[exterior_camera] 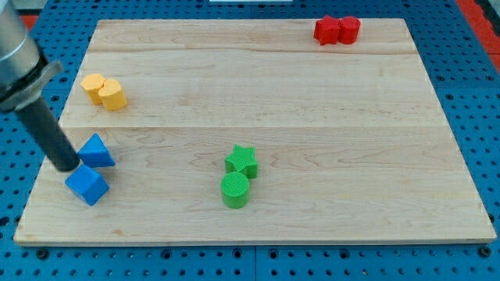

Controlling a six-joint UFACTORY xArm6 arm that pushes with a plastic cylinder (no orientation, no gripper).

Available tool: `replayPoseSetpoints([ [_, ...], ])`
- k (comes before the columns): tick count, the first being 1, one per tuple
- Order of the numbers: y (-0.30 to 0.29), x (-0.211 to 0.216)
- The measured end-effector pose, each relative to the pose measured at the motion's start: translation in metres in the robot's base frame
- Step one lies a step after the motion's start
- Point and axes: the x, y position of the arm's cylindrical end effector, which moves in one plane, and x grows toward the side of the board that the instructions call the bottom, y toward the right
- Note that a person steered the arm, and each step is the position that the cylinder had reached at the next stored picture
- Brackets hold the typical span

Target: Place the green blocks to the bottom of the red blocks

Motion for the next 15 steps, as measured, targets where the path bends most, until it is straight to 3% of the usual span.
replayPoseSetpoints([
  [1, 0.001, 0.039],
  [3, 0.105, 0.062],
  [5, 0.227, 0.044],
  [8, 0.252, -0.020],
  [10, 0.196, -0.080],
  [13, 0.382, -0.098],
  [14, 0.338, -0.044],
  [15, 0.341, 0.027],
])
